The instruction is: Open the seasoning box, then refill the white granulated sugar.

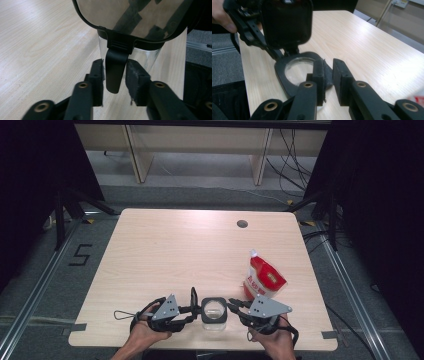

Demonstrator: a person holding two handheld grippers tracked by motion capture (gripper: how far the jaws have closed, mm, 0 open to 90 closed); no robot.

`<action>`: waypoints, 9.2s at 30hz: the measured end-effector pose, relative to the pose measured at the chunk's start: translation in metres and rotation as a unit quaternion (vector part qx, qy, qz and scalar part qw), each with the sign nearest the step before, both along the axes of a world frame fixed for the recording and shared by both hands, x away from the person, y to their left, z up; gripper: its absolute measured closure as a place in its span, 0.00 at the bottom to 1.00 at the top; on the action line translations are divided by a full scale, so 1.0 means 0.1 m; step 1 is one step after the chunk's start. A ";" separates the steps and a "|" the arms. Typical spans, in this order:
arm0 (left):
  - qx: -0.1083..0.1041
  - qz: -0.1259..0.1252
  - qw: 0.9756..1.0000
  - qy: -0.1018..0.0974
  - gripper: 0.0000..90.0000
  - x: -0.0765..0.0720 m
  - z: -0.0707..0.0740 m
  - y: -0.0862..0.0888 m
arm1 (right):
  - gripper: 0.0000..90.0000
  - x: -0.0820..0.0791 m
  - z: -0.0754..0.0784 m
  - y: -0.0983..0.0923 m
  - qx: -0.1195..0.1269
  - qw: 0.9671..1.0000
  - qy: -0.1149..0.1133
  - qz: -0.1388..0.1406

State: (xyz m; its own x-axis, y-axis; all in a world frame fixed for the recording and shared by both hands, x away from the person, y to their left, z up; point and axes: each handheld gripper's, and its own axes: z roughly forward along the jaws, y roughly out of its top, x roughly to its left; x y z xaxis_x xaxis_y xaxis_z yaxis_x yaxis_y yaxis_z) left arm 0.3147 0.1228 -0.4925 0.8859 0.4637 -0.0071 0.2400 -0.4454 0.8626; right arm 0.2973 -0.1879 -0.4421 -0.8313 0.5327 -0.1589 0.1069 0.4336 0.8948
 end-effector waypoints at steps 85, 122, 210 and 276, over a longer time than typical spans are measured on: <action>0.012 0.063 0.996 0.059 0.21 -0.18 -0.06 0.23 | 0.20 0.39 -0.55 -0.82 0.052 0.981 0.033 -0.185; 0.012 0.064 0.996 0.056 0.21 -0.19 -0.07 0.22 | 0.24 0.56 -0.64 -0.67 0.095 0.973 0.029 -0.209; 0.018 0.042 0.997 0.062 0.22 -0.18 -0.08 0.19 | 0.35 0.80 -0.71 -0.63 0.074 0.982 0.079 -0.154; 0.021 0.050 0.997 0.061 0.22 -0.18 -0.08 0.22 | 0.41 -0.30 -0.18 -0.53 -0.298 0.916 -0.242 -0.118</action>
State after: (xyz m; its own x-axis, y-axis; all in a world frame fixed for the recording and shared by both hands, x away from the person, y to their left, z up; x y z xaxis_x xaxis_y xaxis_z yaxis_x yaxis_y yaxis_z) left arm 0.2965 0.1449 -0.5008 0.8289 0.5518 -0.0914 0.3877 -0.4491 0.8050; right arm 0.2671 -0.2406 -0.4596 -0.4595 0.3875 -0.7992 -0.0867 0.8759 0.4746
